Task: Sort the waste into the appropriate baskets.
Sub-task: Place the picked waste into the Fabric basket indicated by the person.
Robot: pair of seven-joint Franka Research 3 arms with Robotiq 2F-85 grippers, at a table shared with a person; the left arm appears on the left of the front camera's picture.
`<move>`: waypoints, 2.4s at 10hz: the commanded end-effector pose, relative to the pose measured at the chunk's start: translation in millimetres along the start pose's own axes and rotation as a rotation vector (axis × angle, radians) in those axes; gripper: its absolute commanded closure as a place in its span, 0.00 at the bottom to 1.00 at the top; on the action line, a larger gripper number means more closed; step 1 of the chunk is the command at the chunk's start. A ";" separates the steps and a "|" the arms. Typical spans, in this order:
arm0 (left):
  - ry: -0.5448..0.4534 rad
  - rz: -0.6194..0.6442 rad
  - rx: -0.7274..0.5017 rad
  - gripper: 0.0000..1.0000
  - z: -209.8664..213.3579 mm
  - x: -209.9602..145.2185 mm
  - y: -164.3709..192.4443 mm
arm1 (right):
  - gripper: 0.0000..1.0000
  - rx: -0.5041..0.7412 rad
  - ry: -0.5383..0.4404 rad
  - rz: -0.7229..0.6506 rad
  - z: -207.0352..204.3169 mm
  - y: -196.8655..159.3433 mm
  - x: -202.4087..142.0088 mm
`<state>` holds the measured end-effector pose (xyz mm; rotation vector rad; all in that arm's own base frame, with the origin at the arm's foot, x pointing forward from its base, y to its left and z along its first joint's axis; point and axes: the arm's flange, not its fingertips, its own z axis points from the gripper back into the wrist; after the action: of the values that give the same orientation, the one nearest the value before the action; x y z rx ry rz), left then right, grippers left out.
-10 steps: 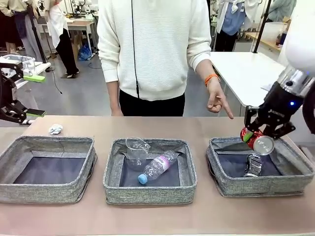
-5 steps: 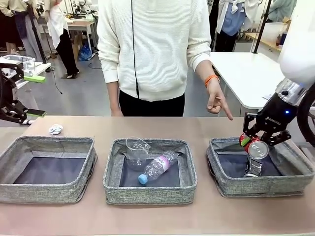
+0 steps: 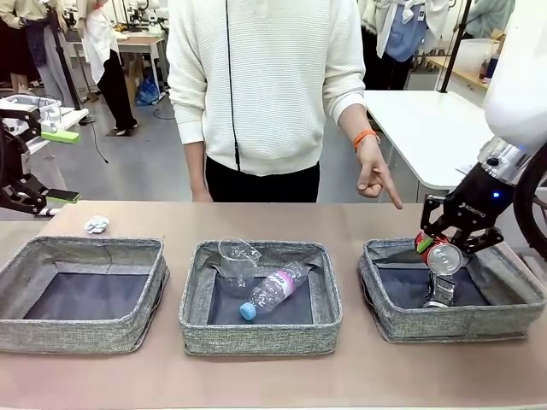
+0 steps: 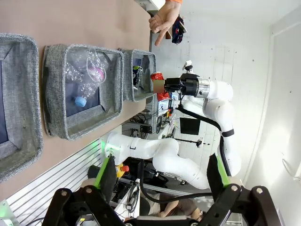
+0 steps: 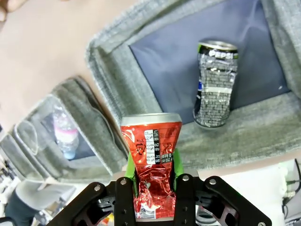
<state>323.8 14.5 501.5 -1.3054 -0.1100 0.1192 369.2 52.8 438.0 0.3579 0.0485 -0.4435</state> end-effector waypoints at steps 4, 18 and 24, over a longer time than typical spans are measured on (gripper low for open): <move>0.001 -0.016 -0.013 0.00 -0.2 -0.7 -0.9 | 0.00 0.053 -0.055 -0.065 -5.1 -3.6 -2.1; 0.001 -0.016 -0.013 0.00 -0.2 -0.7 -0.9 | 0.00 0.949 0.187 0.169 89.4 27.9 -14.2; 0.001 -0.016 -0.013 0.00 -0.2 -0.7 -0.9 | 0.00 0.945 0.169 0.159 114.9 42.5 -20.2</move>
<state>323.8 14.6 501.5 -1.3053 -0.1101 0.1194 364.0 56.8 559.2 1.2882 -0.0390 -0.2356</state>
